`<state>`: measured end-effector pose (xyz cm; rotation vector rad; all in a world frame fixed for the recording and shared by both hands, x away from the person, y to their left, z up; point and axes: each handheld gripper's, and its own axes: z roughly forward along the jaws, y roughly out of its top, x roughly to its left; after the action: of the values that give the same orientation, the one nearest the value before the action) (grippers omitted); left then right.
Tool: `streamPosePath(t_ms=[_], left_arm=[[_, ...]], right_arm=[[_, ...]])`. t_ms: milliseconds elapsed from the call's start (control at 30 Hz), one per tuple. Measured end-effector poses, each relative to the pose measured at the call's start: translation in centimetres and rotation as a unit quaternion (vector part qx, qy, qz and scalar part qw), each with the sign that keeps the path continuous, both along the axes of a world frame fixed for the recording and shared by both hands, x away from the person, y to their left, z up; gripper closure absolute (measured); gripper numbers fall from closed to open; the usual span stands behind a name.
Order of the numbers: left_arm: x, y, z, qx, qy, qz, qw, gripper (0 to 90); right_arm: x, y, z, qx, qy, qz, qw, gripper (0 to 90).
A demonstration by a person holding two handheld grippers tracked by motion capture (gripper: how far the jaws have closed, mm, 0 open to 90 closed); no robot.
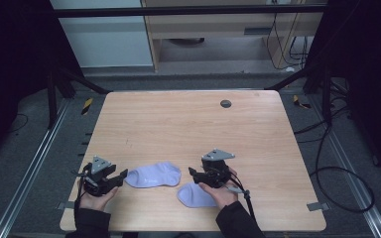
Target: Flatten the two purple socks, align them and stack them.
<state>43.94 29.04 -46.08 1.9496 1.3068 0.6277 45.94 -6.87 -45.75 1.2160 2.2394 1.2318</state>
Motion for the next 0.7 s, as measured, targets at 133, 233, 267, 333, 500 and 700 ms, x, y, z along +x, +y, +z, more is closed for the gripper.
streamPosePath(t_ms=[133,233,267,333,500,700], left_arm=[[0.3,0.3,-0.4,0.000,0.003,0.006,1.0000,47.8],[0.4,0.1,-0.6,0.007,0.002,0.004,1.0000,47.7],[0.4,0.0,-0.7,0.009,0.004,0.002,1.0000,47.7],[0.5,-0.2,-0.9,0.014,0.005,0.000,0.9999,47.7],[0.8,-0.7,-1.5,0.027,0.016,-0.007,0.9995,48.4],[1.1,-1.1,-2.0,0.026,0.032,-0.016,0.9990,53.6]], right_arm=[[0.7,1.6,-0.5,-0.001,0.006,0.001,1.0000,42.9],[1.1,2.6,-0.8,-0.007,0.009,0.004,0.9999,43.6],[1.3,2.9,-1.0,-0.010,0.012,0.003,0.9999,43.9],[1.6,3.4,-1.2,-0.014,0.015,0.003,0.9998,44.5],[2.4,4.6,-2.3,-0.024,0.028,0.003,0.9993,48.9],[2.7,5.4,-3.0,-0.031,0.036,0.005,0.9989,53.1]])
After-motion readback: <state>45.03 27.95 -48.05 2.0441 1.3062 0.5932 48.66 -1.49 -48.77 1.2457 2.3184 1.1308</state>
